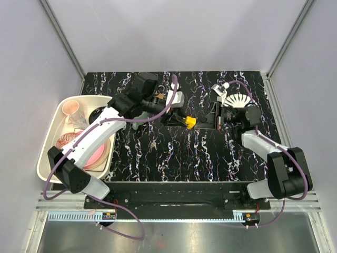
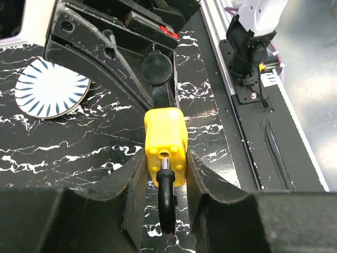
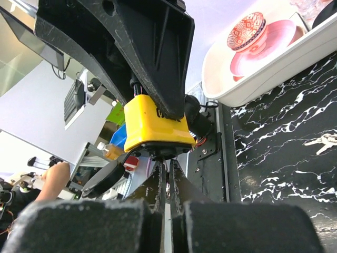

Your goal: Unlock with the key

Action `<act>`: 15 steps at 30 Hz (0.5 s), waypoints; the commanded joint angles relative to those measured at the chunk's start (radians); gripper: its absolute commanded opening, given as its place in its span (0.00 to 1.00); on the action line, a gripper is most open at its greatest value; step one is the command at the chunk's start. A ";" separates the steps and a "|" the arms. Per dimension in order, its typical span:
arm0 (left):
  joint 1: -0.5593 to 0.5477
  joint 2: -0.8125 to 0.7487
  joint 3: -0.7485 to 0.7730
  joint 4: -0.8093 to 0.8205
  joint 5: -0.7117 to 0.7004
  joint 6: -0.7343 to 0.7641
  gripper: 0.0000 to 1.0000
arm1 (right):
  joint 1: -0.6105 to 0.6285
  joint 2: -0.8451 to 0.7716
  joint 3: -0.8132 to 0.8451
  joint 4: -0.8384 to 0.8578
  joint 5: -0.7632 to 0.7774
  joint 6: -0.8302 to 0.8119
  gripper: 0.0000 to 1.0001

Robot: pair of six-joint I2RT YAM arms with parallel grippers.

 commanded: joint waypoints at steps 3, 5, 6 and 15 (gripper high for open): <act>-0.082 -0.023 0.053 -0.135 0.077 0.102 0.00 | 0.016 0.015 0.066 0.162 0.111 0.029 0.00; -0.072 -0.015 0.048 -0.086 0.076 0.029 0.00 | 0.016 0.018 0.078 0.161 0.084 -0.014 0.10; -0.056 -0.015 0.035 -0.048 0.077 -0.019 0.00 | 0.014 0.021 0.087 0.156 0.008 -0.071 0.21; 0.104 -0.010 -0.157 0.376 0.063 -0.570 0.00 | -0.087 -0.019 0.038 0.194 -0.261 -0.257 0.57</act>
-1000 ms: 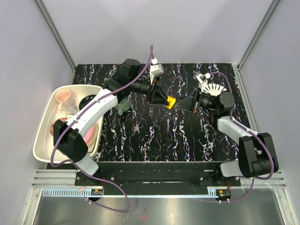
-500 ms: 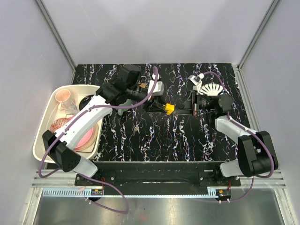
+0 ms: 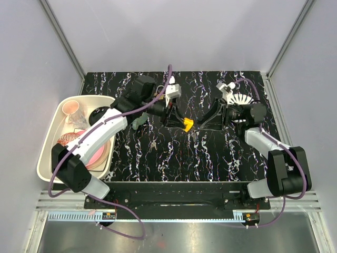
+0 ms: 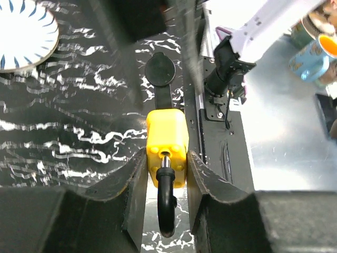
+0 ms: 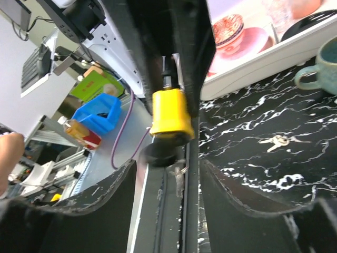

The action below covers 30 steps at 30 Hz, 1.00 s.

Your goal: Unlock with the key

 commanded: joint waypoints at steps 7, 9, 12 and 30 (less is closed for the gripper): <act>0.094 0.103 0.022 0.199 -0.059 -0.396 0.00 | -0.100 -0.057 0.030 0.192 -0.177 -0.094 0.62; 0.100 0.119 0.025 0.204 -0.071 -0.442 0.00 | -0.130 -0.058 0.045 0.192 -0.151 -0.083 0.62; 0.100 0.134 0.013 0.219 -0.108 -0.480 0.00 | -0.158 -0.041 0.093 0.186 -0.048 0.047 0.61; 0.099 0.105 -0.044 0.291 -0.160 -0.580 0.00 | 0.170 -0.328 0.305 -1.607 0.786 -1.767 0.76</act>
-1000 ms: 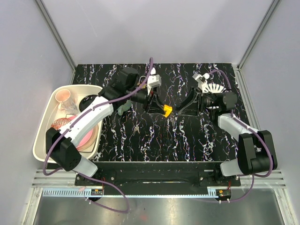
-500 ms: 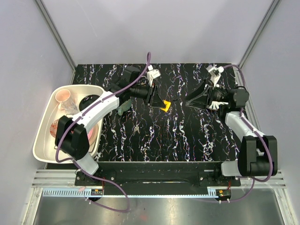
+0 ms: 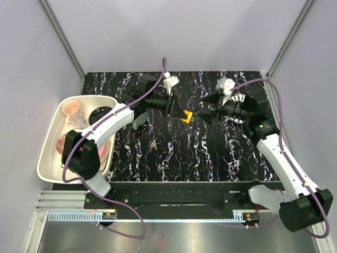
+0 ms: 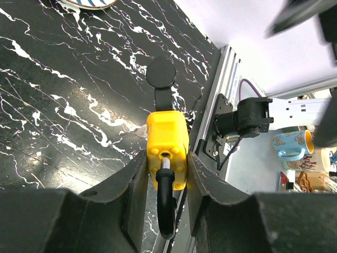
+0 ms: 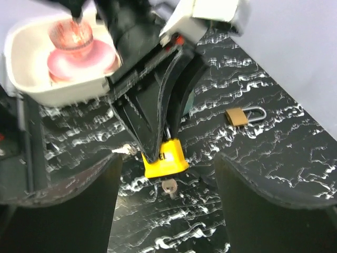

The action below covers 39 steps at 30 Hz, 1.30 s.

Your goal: Unlock with the key

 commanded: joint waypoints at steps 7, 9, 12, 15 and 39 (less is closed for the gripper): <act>0.002 -0.036 0.005 0.093 0.015 -0.063 0.00 | 0.212 0.043 0.031 -0.391 0.251 -0.688 0.77; -0.001 -0.026 0.004 0.095 0.021 -0.069 0.00 | 0.232 0.064 0.037 -0.397 0.260 -0.702 0.78; -0.009 -0.016 0.011 0.098 0.027 -0.069 0.00 | 0.264 0.096 0.034 -0.399 0.308 -0.735 0.78; -0.020 -0.010 0.016 0.098 0.032 -0.064 0.00 | 0.283 0.119 0.033 -0.373 0.328 -0.734 0.78; -0.044 0.007 0.030 0.101 0.053 -0.069 0.00 | 0.324 0.150 -0.007 -0.258 0.433 -0.685 0.77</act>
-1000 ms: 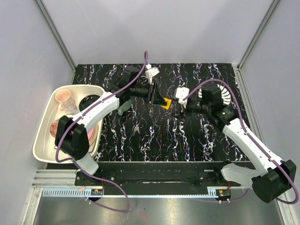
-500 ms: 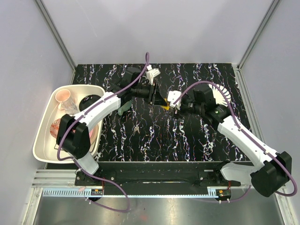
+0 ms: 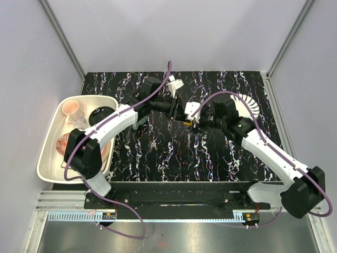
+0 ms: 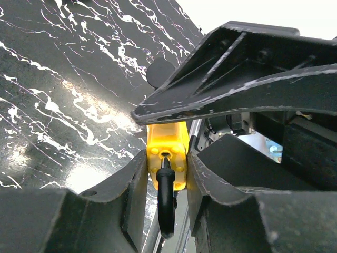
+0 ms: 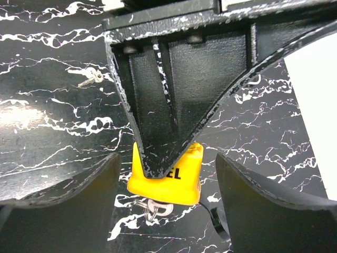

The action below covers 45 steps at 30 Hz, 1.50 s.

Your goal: Unlock with the key

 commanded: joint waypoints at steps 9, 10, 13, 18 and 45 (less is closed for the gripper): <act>-0.003 -0.025 0.021 0.113 0.082 -0.030 0.00 | 0.020 0.034 -0.002 0.098 0.067 -0.010 0.28; -0.003 -0.026 0.024 0.112 0.085 -0.028 0.00 | 0.020 0.033 -0.004 0.098 0.066 -0.011 0.11; -0.002 -0.031 0.034 0.100 0.094 -0.007 0.03 | 0.020 0.005 -0.012 0.098 0.062 -0.017 0.00; 0.014 -0.037 0.058 0.066 0.111 0.022 0.13 | 0.020 -0.027 -0.033 0.096 0.058 -0.023 0.00; 0.080 -0.054 0.101 -0.015 0.114 0.120 0.96 | 0.020 -0.064 -0.036 0.095 0.059 0.032 0.00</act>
